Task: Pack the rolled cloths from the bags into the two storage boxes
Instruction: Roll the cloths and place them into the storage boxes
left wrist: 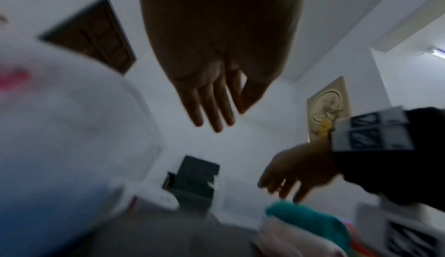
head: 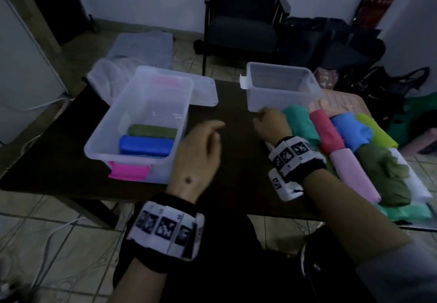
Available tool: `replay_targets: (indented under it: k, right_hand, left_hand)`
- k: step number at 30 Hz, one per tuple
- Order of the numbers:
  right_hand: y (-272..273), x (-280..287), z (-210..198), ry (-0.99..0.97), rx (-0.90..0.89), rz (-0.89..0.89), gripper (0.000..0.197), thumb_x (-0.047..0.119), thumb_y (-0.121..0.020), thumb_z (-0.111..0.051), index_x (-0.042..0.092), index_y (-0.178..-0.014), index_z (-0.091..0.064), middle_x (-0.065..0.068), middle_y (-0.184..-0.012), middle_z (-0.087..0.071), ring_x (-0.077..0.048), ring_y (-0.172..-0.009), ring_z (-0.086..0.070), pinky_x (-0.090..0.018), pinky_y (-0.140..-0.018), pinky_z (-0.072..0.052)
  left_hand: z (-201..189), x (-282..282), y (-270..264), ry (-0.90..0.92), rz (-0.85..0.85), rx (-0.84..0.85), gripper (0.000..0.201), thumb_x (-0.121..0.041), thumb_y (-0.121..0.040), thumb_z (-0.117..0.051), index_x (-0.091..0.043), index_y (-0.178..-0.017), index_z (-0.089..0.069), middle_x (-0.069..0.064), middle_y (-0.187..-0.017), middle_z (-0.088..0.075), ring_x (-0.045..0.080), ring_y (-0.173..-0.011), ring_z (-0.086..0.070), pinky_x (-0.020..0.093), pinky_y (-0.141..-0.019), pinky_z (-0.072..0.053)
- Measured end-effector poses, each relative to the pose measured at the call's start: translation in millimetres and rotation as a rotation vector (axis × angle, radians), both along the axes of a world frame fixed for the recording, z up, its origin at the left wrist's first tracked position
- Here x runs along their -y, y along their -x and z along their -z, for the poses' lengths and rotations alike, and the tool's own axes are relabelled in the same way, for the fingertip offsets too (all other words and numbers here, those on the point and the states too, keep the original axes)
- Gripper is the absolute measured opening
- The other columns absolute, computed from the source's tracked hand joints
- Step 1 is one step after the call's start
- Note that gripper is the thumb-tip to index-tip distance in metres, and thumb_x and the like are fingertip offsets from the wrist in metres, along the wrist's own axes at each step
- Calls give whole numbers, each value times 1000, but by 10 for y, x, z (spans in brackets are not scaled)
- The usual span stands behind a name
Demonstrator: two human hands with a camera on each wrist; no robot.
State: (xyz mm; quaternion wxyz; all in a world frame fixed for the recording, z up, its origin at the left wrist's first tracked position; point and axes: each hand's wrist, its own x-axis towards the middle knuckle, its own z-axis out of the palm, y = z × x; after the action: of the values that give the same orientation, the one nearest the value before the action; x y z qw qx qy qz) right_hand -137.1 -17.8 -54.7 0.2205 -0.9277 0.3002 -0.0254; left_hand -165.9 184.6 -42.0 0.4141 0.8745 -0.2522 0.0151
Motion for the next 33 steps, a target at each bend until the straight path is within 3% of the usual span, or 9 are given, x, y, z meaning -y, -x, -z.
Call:
replay_targets:
  k: [3,5,9,17,21,25,26,30,33]
  right_hand:
    - [152,401,92,211,7,266,44,25,-92,-52,2,-128,-42,-22,-135,-40,-37,-126,-37,-45,-97,-36]
    - [217,575,171,179,-20,387,57,35,-90,-56,0,-131,-37,-24,-136,-38,-38,-126,-36,-45,-98,-33]
    - [210,767,318,120,-119,408,67,42,-90,-55,-3,-134,-32,-25,-137,-40,-39,-127,-38,-43,-106,-27]
    - [129,775,185,117,-185,246,53,39,-95,-45,0,-130,-47,-21,-131,-49,-37,-121,-47,-44,-101,-37]
    - [106,641,44,45,-186,252,65,51,-90,-48,-2,-129,-44,-17,-126,-51,-34,-114,-51,-42,-99,-41]
    - [129,392,-5,-317,-60,173,49,32,-91,-57,-1,-125,-47,-10,-111,-54,-21,-92,-54,-25,-65,-47]
    - [145,288,-8,-391,-36,168,48,30,-91,-58,0,-126,-47,-10,-112,-56,-20,-91,-55,-24,-64,-47]
    - [159,-47,210,-482,-73,145,44,30,-91,-59,4,-126,-49,-7,-118,-60,-20,-102,-60,-27,-79,-48]
    - [194,-199,533,-456,-114,163,54,33,-88,-61,4,-130,-43,-14,-127,-55,-26,-110,-57,-32,-87,-49]
  left_hand:
    - [369,283,58,-308,181,-323,53,-41,-98,-36,-27,-147,-22,0,-156,-17,14,-143,-15,32,-114,-16]
    - [604,337,72,-563,218,-516,66,-53,-96,-28,-26,-151,-1,6,-158,10,23,-145,9,42,-117,0]
    - [850,305,121,-838,270,-536,76,-62,-93,-21,-26,-147,20,8,-150,34,26,-139,29,46,-115,13]
    - [899,282,131,-867,286,-490,77,-64,-92,-19,-28,-145,23,6,-149,37,25,-138,32,45,-113,15]
    - [931,270,133,-868,286,-463,76,-64,-92,-18,-28,-146,22,6,-150,35,26,-139,31,45,-113,14]
    - [969,253,136,-834,290,-440,76,-64,-92,-17,-28,-146,20,7,-151,34,26,-139,30,45,-114,14]
    - [984,251,138,-829,286,-433,76,-64,-92,-17,-28,-146,20,7,-151,33,26,-139,30,45,-114,13]
    - [1024,246,145,-814,258,-399,76,-65,-91,-17,-27,-147,17,7,-153,29,26,-140,27,45,-114,11]
    - [1002,218,164,-785,232,-355,75,-64,-91,-21,-28,-149,10,5,-156,22,26,-143,20,44,-116,6]
